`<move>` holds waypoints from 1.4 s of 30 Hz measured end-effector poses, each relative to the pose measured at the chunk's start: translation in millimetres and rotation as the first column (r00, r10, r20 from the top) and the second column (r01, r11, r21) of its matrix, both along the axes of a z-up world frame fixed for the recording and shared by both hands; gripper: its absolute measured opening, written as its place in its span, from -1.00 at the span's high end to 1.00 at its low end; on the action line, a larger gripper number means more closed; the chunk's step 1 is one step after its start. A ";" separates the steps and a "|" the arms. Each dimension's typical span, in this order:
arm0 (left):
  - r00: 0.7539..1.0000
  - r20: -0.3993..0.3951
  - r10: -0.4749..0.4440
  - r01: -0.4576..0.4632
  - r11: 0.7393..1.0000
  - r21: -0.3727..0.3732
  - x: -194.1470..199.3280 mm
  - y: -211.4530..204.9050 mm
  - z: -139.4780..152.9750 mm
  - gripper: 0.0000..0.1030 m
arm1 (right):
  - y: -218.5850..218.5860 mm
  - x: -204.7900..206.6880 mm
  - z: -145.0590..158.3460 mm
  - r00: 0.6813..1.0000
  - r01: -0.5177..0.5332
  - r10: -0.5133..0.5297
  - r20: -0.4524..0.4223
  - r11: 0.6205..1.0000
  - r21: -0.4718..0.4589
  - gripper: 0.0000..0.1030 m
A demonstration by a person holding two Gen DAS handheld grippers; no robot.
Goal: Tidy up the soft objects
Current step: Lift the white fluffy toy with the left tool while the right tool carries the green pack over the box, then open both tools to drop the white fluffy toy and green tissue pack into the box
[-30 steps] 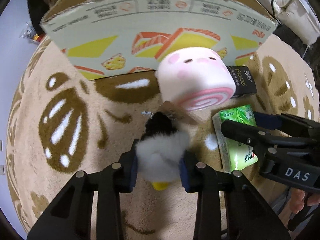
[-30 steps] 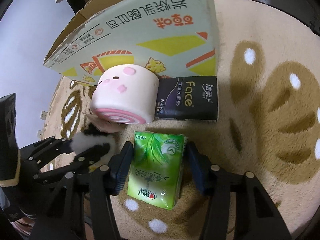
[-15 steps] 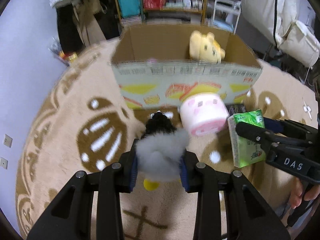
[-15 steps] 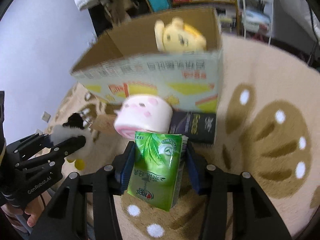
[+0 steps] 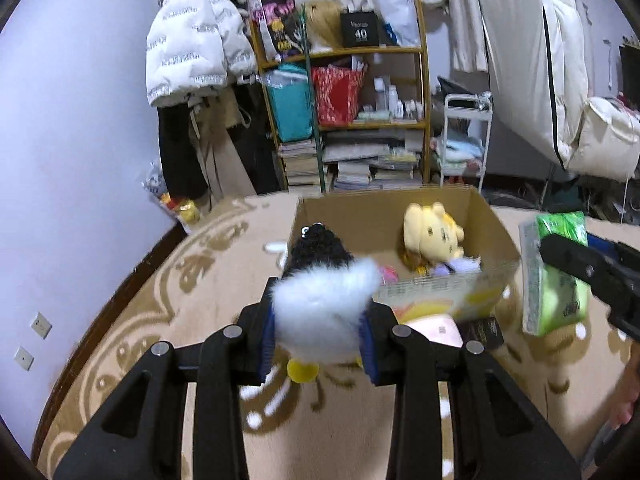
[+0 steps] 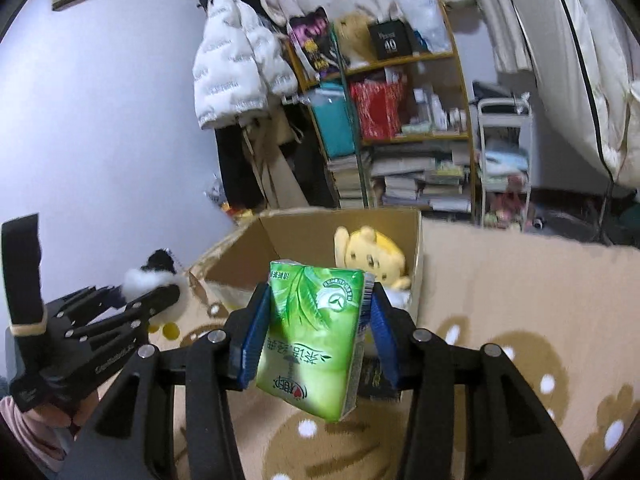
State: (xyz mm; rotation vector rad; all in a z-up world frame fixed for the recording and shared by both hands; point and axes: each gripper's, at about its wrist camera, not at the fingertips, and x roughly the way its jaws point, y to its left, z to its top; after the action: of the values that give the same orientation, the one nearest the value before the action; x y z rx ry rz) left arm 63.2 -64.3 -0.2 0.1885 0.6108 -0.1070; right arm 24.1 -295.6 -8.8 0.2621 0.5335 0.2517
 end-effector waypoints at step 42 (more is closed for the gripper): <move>0.995 -0.018 -0.099 0.096 0.986 -0.135 85.6 -10.3 -12.9 0.33 | -8.0 84.8 -24.3 1.000 0.011 -0.011 -0.018 1.000 -0.013 -0.02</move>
State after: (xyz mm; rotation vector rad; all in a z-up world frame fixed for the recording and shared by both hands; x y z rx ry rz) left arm 148.8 -74.7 -13.1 0.0865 0.6171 -0.2445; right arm 108.8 -303.6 -33.1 0.2550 0.5508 0.2357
